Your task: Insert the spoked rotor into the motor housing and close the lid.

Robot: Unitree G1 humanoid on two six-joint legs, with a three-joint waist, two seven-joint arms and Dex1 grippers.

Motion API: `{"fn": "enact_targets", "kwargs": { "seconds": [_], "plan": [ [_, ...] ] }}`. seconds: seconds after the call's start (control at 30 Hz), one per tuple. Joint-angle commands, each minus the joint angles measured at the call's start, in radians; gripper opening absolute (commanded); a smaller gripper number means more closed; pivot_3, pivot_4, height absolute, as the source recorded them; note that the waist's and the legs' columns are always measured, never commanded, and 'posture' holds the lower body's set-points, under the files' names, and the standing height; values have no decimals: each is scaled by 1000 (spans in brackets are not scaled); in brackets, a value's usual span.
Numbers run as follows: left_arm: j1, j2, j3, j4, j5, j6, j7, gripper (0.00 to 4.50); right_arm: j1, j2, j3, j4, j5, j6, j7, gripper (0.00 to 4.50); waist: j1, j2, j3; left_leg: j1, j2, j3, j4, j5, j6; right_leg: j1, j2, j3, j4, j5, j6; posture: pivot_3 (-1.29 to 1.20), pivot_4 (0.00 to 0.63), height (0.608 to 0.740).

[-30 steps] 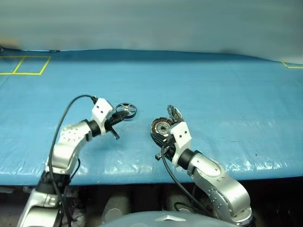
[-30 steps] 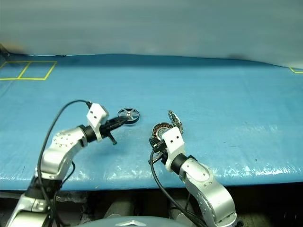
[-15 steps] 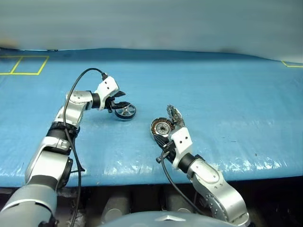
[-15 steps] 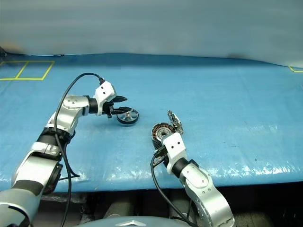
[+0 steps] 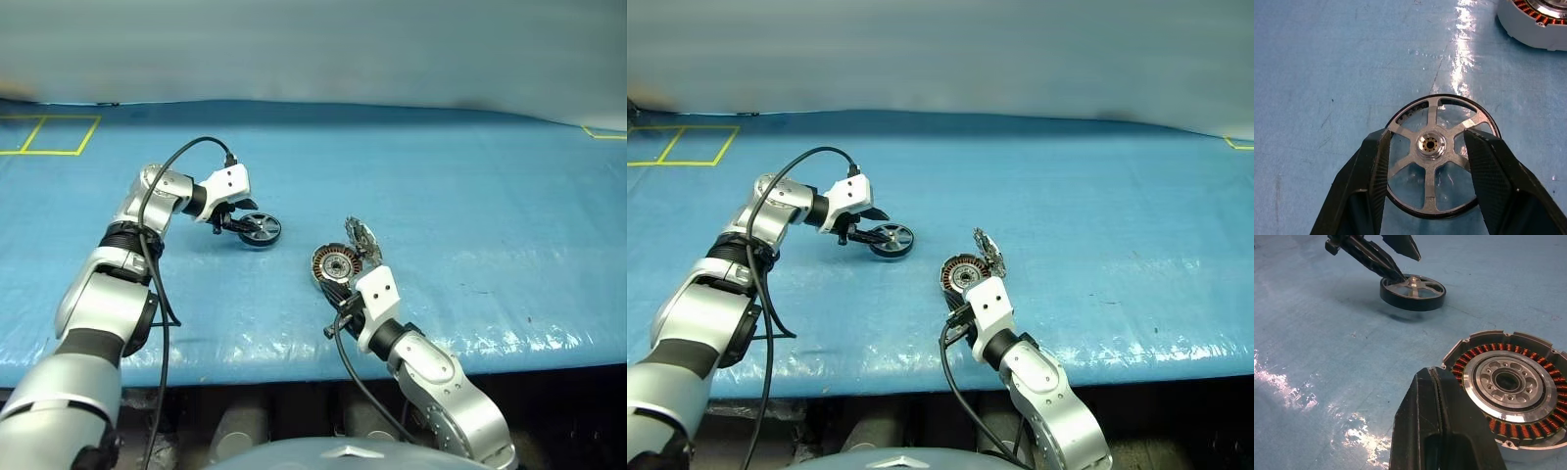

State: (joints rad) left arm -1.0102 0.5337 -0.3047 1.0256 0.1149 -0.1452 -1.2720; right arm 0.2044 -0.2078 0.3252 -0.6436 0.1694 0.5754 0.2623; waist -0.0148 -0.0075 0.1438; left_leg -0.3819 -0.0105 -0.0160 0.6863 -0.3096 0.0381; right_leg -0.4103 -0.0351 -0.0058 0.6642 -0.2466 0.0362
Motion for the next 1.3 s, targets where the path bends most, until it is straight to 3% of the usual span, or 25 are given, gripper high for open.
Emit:
{"fn": "enact_targets", "kwargs": {
  "seconds": [0.03, 0.53, 0.63, 0.7, 0.97, 1.3],
  "plan": [
    [-34, -3, -12, 33, 44, -47, 10, 2519, -1, 5, -1, -19, 7, -21, 0, 0, 1, 0, 0, 0, 0, 0, 1, 0, 1, 0, 0, 0, 0, 0, 0, 0, 150, 740],
    [-61, -39, -17, 118, 119, -116, 52, 2519, -1, 21, 2, -13, -4, -20, -15, 0, 1, 0, 0, -1, 0, 0, 6, -1, 2, 0, 0, 0, 3, 1, 2, 0, 150, 740],
    [-60, -37, -25, 119, 132, -124, 36, 1620, -4, 23, 3, -6, -9, -18, -19, 0, 1, 0, 0, -1, 0, 0, 6, -1, 3, 0, 0, 0, 3, 1, 2, 0, 150, 740],
    [-61, -36, -29, 120, 139, -128, 22, 1247, -6, 22, 3, -3, -12, -15, -23, 0, 3, 0, 0, -1, 0, 0, 7, -2, 3, 1, 0, 0, 3, 1, 2, 0, 150, 740],
    [-69, -13, -23, 104, 155, -152, -7, 1245, -3, 15, 0, -4, -19, -16, -27, 0, -3, 0, 0, -1, 0, 0, 9, -2, 3, 0, 0, 0, 6, 1, 2, 0, 150, 740],
    [45, -1, 48, -281, -59, 25, -283, 1245, 199, -22, -74, 64, -25, -396, 33, 0, 0, 0, 0, -2, 0, 2, 11, -2, 3, 0, -1, 2, 6, 1, 3, 0, 150, 740]
  ]
}}
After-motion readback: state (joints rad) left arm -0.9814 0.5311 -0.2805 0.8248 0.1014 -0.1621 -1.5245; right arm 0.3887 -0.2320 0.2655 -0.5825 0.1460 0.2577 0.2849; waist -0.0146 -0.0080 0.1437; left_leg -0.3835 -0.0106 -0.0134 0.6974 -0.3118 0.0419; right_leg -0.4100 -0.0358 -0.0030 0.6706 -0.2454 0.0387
